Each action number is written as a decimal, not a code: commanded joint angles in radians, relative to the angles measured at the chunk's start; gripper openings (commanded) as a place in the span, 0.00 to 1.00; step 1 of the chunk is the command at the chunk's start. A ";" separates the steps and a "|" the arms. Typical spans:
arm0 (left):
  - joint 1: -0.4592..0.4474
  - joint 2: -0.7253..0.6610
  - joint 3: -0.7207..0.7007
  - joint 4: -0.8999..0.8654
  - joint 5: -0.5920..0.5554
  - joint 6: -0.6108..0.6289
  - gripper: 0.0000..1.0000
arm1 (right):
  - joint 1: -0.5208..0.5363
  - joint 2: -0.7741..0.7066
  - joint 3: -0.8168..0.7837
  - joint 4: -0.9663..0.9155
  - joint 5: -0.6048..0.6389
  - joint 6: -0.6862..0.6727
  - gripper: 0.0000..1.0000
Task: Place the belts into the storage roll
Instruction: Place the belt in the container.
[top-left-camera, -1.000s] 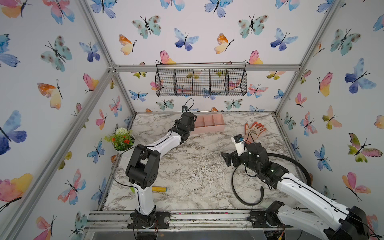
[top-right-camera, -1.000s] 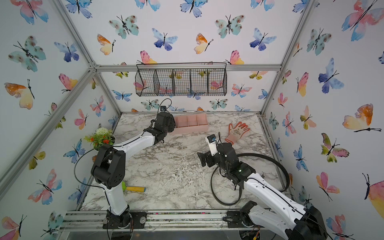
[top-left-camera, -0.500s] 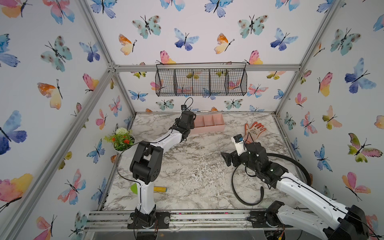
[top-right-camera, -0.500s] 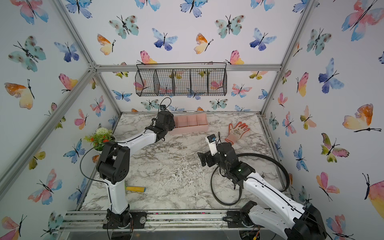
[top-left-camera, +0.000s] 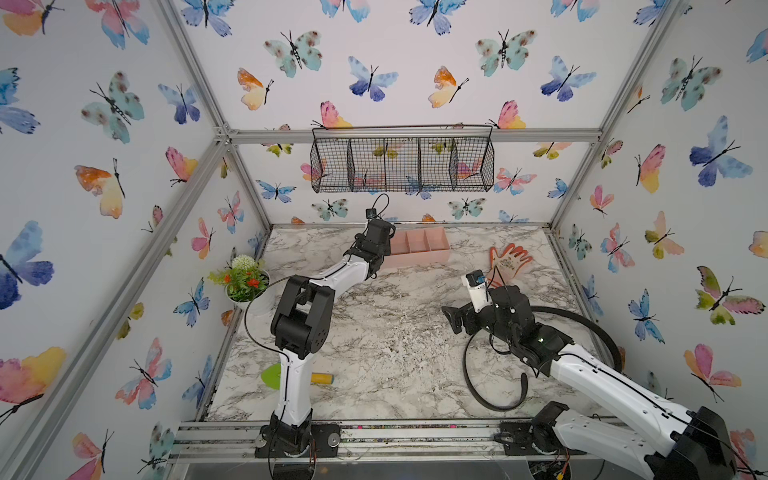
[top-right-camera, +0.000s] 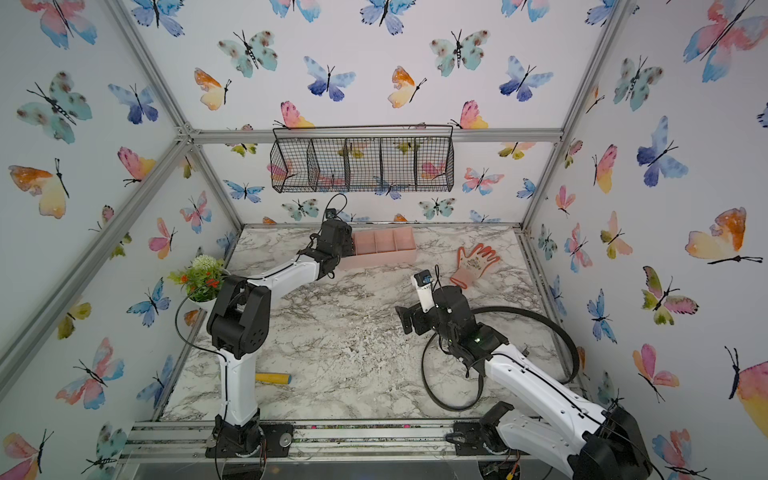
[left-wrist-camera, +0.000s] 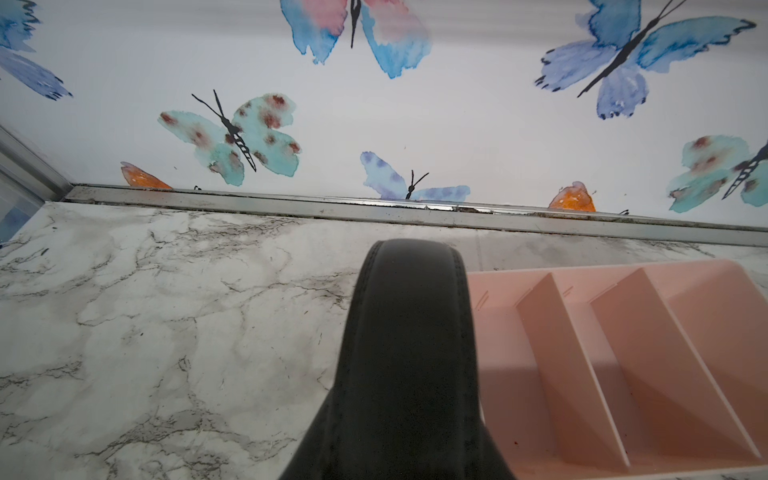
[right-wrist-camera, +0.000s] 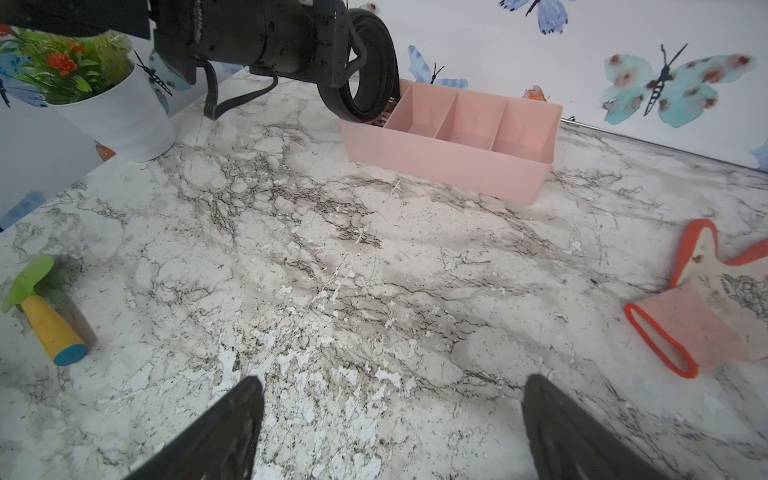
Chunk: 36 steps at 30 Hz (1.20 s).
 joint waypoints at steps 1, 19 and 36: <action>0.006 0.034 0.024 0.044 -0.019 -0.014 0.22 | -0.003 0.001 -0.020 0.019 -0.010 0.009 0.99; -0.028 0.080 -0.029 0.028 -0.092 -0.100 0.00 | -0.005 -0.001 -0.034 0.031 -0.018 0.015 0.99; -0.080 0.160 0.005 -0.050 -0.161 -0.108 0.00 | -0.006 -0.005 -0.035 0.037 -0.028 0.012 0.99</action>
